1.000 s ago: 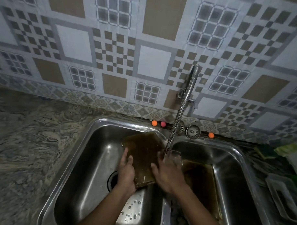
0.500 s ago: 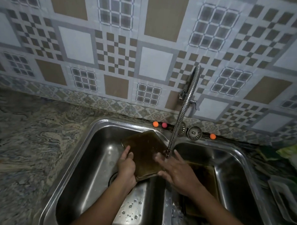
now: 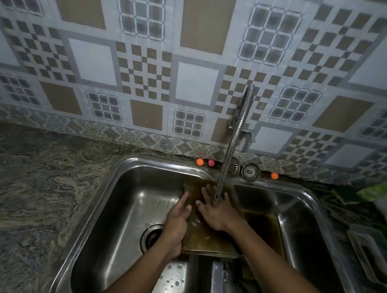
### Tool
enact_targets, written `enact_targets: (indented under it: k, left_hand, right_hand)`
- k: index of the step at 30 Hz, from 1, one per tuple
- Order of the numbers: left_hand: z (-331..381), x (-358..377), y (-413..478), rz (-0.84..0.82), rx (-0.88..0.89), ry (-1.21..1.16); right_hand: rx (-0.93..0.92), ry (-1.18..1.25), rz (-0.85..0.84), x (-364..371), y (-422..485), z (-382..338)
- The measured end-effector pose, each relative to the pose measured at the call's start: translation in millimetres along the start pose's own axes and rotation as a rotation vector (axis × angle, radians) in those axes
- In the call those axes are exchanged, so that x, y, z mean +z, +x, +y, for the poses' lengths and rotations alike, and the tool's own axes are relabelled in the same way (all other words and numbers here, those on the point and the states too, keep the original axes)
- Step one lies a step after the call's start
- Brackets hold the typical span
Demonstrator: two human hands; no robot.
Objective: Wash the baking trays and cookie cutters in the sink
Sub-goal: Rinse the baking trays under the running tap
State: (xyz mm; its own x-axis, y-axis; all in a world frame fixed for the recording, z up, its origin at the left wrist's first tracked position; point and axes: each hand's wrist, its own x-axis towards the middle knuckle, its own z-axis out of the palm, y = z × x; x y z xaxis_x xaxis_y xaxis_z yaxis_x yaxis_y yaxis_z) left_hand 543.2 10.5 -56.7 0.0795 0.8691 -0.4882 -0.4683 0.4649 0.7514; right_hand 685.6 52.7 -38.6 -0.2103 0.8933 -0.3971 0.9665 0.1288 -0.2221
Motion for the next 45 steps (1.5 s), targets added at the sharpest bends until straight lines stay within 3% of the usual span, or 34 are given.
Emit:
enact_targets:
  k: [6,12,14,18,24,28,29,33,34,38,40,45]
  left_hand:
    - [-5,-9,8,0.022,0.003,-0.011]
    - [-14,2,2,-0.212,0.024,0.116]
    - [-12,2,3,-0.273,0.059,0.194]
    - [2,-11,7,-0.303,0.125,0.299]
    - [2,-14,12,-0.354,0.055,0.388]
    - [8,-14,12,-0.369,0.148,0.403]
    - [7,-18,14,-0.325,0.137,0.392]
    - [6,-24,17,-0.258,0.167,0.421]
    - [6,-21,18,-0.24,0.179,0.421]
    - [5,-12,27,-0.047,0.253,0.367]
    - [3,-14,27,0.022,0.291,0.329]
    - [-5,-13,23,0.091,0.285,0.237]
  right_hand:
    - [-0.39,0.028,0.018,14,-54,-11]
    - [0.09,0.103,0.076,-5,-6,51]
    - [0.035,0.081,0.12,-10,2,37]
    - [-0.404,0.09,0.174,6,-10,13]
    - [-0.136,0.127,0.258,-2,13,16]
    - [-0.395,0.162,0.212,16,-4,2]
    - [-0.351,0.156,0.212,19,-5,10]
    - [0.221,0.217,0.205,24,1,45]
    - [0.219,0.22,0.213,25,-4,39]
    - [-0.127,0.237,0.195,37,-49,-25]
    - [-0.195,0.17,0.238,47,-64,-30]
    - [0.283,0.227,0.223,31,-32,16]
